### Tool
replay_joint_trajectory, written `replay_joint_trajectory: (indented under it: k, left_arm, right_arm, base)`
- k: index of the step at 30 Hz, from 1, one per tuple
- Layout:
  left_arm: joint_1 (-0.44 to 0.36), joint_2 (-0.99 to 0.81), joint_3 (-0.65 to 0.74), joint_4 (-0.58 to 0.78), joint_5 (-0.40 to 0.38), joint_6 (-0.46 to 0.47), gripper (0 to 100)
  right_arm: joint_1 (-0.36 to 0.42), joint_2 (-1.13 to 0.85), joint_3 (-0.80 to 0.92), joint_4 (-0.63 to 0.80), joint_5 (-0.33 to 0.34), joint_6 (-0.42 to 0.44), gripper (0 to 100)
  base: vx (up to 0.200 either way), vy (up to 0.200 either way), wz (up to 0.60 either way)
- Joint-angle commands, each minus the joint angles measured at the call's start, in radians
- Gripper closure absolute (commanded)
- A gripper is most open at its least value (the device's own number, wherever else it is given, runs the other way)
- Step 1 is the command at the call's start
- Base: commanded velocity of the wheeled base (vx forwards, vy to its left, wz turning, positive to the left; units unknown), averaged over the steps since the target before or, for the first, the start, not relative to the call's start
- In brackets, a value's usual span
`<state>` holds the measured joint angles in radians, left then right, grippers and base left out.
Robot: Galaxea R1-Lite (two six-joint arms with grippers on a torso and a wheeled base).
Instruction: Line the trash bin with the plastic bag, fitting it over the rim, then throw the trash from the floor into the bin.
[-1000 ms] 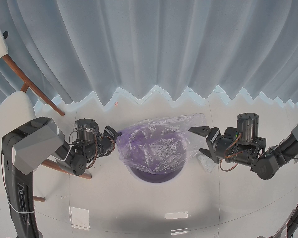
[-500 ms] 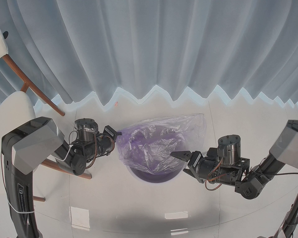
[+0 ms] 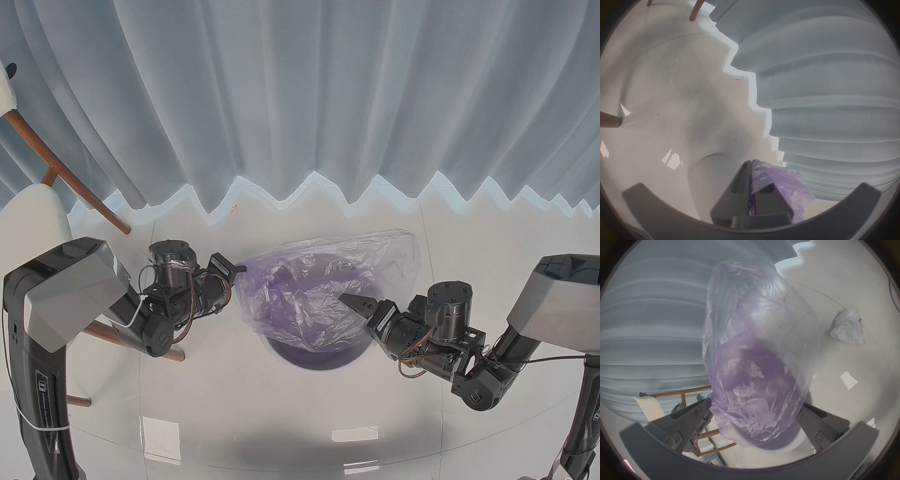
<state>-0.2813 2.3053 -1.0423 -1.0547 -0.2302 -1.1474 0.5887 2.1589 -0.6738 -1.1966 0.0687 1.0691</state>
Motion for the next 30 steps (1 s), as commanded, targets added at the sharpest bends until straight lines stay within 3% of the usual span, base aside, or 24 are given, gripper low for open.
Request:
replay_joint_trajectory:
  k: [1,6,7,22,30]
  left_arm:
    - [-0.001,0.002,0.004,-0.001,0.0,-0.002,100]
    - [-0.001,0.005,0.005,-0.001,0.0,-0.002,100]
    - [-0.001,0.005,0.005,-0.001,0.0,0.0,100]
    - [-0.001,-0.018,0.013,-0.001,0.005,0.017,100]
    - [-0.035,-0.193,0.168,0.101,0.003,0.285,100]
  right_arm:
    - [-0.001,0.032,-0.018,-0.001,-0.006,0.002,0]
    - [-0.003,0.039,-0.049,-0.026,-0.058,0.0,0]
    - [-0.003,0.039,-0.047,-0.034,-0.061,0.0,100]
    - [-0.001,-0.01,0.002,-0.069,-0.055,-0.003,100]
    - [-0.069,-0.168,0.071,0.0,0.094,-0.001,100]
  base:
    - [0.0,0.0,0.0]
    - [0.0,0.0,0.0]
    - [0.0,0.0,0.0]
    - [0.0,0.0,0.0]
    - [0.0,0.0,0.0]
